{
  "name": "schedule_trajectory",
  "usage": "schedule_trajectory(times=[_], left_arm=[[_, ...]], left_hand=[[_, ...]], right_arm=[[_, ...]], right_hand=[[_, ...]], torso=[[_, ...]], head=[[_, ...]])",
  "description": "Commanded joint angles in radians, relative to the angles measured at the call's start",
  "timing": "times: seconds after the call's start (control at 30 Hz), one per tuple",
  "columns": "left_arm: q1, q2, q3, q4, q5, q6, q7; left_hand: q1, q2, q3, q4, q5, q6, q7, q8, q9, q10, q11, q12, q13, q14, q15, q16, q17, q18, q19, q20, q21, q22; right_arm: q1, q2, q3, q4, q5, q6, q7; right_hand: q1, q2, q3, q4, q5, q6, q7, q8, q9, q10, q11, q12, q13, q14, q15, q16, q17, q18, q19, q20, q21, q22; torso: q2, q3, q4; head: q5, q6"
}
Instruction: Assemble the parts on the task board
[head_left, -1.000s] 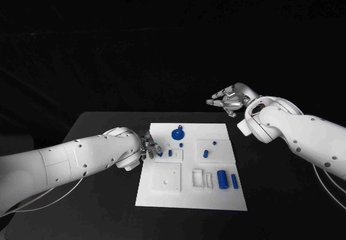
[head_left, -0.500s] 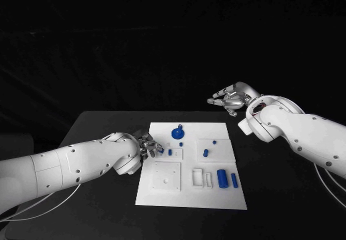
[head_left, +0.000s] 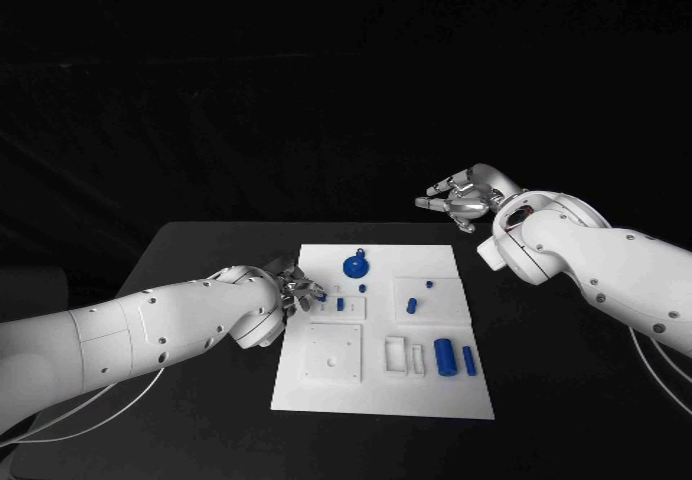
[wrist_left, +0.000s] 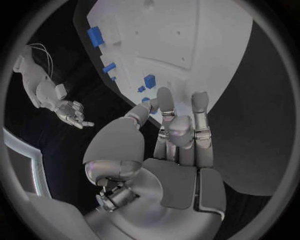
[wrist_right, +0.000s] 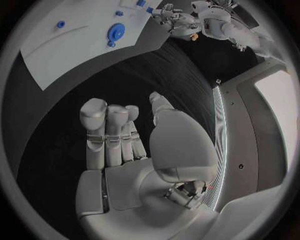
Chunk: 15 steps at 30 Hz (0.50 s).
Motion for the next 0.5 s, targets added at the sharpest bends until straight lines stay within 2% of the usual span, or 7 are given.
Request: schedule_trajectory(times=[0.03,0.23,0.5], left_arm=[[-0.006,0.007,0.000,-0.009,0.002,0.005,-0.016],[-0.015,0.015,0.000,-0.020,-0.004,0.015,-0.020],[-0.021,0.020,0.000,-0.016,-0.013,0.037,-0.022]], left_hand=[[0.005,-0.002,0.002,-0.003,0.003,0.171,-0.097,0.005,0.127,0.045,-0.013,0.006,0.001,-0.001,-0.004,0.005,0.000,0.013,-0.002,0.005,0.006,0.020],[0.004,-0.002,0.001,-0.002,0.002,0.173,-0.098,0.005,0.130,0.046,-0.013,0.008,0.002,0.000,-0.003,0.007,0.002,0.013,-0.003,0.006,0.007,0.020],[0.005,-0.004,0.000,-0.003,0.002,0.173,-0.098,0.005,0.133,0.045,-0.013,0.011,0.003,0.000,-0.003,0.009,0.003,0.014,-0.004,0.006,0.009,0.020]], right_arm=[[0.000,-0.001,0.000,0.002,0.000,0.012,0.005],[0.000,-0.001,0.000,0.002,0.000,0.013,0.005],[0.000,0.000,0.000,0.001,0.000,0.014,0.005]], right_hand=[[-0.006,0.007,-0.003,0.001,0.007,0.010,0.000,0.001,0.001,0.003,-0.006,0.004,0.001,0.005,-0.005,0.007,0.001,0.014,0.024,-0.003,0.003,0.095],[-0.006,0.007,-0.003,0.001,0.007,0.010,0.000,0.001,0.001,0.003,-0.006,0.004,0.001,0.005,-0.005,0.007,0.001,0.014,0.024,-0.003,0.003,0.095],[-0.006,0.007,-0.003,0.001,0.007,0.010,0.000,0.001,0.001,0.003,-0.006,0.004,0.001,0.005,-0.005,0.007,0.001,0.014,0.024,-0.003,0.003,0.095]], torso=[[0.000,0.0002,0.0002],[0.000,-0.0015,0.0015],[-0.001,-0.0029,0.0021]], head=[[-0.003,-0.003],[-0.007,-0.007],[-0.004,-0.011]])
